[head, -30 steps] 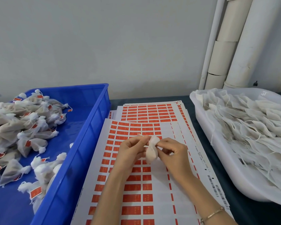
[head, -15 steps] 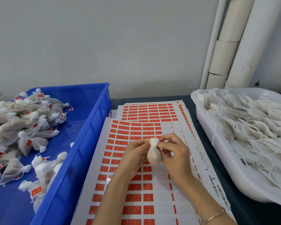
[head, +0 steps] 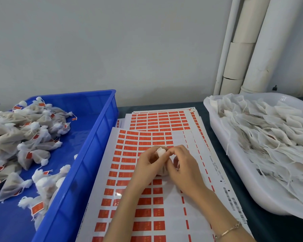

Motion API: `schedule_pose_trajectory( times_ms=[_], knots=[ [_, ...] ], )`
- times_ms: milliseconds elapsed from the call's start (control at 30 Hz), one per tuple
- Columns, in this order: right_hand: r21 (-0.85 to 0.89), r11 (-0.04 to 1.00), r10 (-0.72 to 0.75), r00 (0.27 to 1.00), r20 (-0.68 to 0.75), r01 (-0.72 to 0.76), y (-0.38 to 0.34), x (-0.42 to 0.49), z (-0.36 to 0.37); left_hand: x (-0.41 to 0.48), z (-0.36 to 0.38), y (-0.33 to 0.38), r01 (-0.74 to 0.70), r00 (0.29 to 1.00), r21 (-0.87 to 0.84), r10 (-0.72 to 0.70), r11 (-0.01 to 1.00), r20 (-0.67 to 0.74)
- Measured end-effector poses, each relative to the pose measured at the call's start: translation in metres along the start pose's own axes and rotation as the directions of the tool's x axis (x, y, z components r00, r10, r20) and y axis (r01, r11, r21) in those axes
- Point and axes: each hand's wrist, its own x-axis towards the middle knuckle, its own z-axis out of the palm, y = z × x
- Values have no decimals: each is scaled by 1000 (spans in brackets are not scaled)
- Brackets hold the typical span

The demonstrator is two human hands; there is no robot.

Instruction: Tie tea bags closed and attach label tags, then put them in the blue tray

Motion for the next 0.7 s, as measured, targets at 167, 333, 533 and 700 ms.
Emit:
schedule_pose_trajectory(
  times_ms=[167,333,533,700],
  knots=[
    [-36,999,7,1000,3,-7,0,0,-2,1,-2,-4,8,997,34,-5,999,-82],
    [-78,997,2,995,-97,-9,5,4,-5,1,0,-2,-29,998,-21,28,999,-61],
    [-49,997,54,976,-210,-65,9,7,-11,-2,4,6,-76,996,-133,68,988,-66],
    [-74,992,79,973,-219,-97,11,9,-13,-3,2,10,-132,987,-147,117,980,-109]
  ],
)
